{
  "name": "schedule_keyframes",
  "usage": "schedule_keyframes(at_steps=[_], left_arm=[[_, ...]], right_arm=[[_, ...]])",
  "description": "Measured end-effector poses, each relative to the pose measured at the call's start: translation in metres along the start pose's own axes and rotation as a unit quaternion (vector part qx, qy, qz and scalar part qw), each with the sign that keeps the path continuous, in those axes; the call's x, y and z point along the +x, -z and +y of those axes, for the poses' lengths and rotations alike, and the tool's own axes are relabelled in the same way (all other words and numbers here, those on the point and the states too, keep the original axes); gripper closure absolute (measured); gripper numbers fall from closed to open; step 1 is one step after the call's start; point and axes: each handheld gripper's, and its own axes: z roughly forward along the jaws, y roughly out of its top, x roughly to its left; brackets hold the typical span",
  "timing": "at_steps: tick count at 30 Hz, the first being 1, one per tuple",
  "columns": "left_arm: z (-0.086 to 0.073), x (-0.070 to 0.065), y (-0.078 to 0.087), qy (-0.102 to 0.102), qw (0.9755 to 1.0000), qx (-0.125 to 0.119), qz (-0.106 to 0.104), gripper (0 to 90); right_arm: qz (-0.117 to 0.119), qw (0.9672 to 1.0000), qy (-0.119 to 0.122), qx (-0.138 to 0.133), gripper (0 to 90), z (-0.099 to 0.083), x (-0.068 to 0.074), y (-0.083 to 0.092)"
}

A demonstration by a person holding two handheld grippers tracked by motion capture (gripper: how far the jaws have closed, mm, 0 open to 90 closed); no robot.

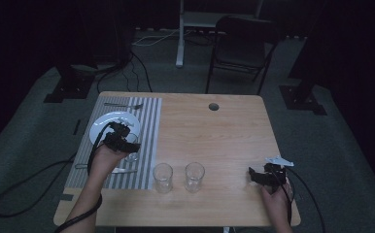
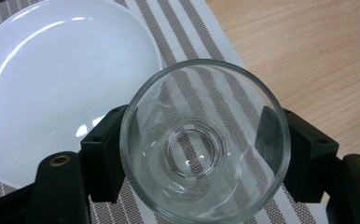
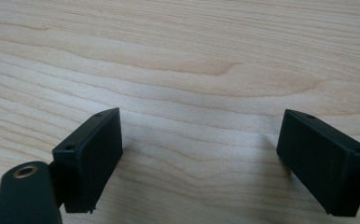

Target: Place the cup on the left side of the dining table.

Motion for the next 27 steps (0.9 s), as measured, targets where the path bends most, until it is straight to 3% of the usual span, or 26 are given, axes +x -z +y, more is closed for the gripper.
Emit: schedule_keyframes(at_steps=[3, 8, 10, 15, 22, 27], left_arm=[[0.001, 0.002, -0.001, 0.001, 1.0000, 0.003, 0.007, 28.7], [-0.003, 0.006, -0.010, 0.011, 0.9999, 0.003, 0.000, 28.7], [-0.006, 0.010, -0.010, 0.024, 0.9997, -0.002, -0.008, 28.7], [-0.006, 0.011, -0.011, 0.023, 0.9997, -0.004, -0.009, 28.6], [-0.014, 0.008, -0.012, 0.018, 0.9992, -0.036, -0.004, 28.3], [-0.021, 0.009, -0.012, 0.040, 0.9973, -0.061, -0.008, 28.0]], right_arm=[[0.000, 1.0000, 0.000, 0.000, 13.8, 0.000, 0.000, 0.000], [0.000, 1.0000, 0.000, 0.000, 13.8, 0.000, 0.000, 0.000], [0.000, 1.0000, 0.000, 0.000, 13.8, 0.000, 0.000, 0.000], [0.000, 1.0000, 0.000, 0.000, 13.8, 0.000, 0.000, 0.000], [0.000, 1.0000, 0.000, 0.000, 13.8, 0.000, 0.000, 0.000], [0.000, 1.0000, 0.000, 0.000, 13.8, 0.000, 0.000, 0.000]])
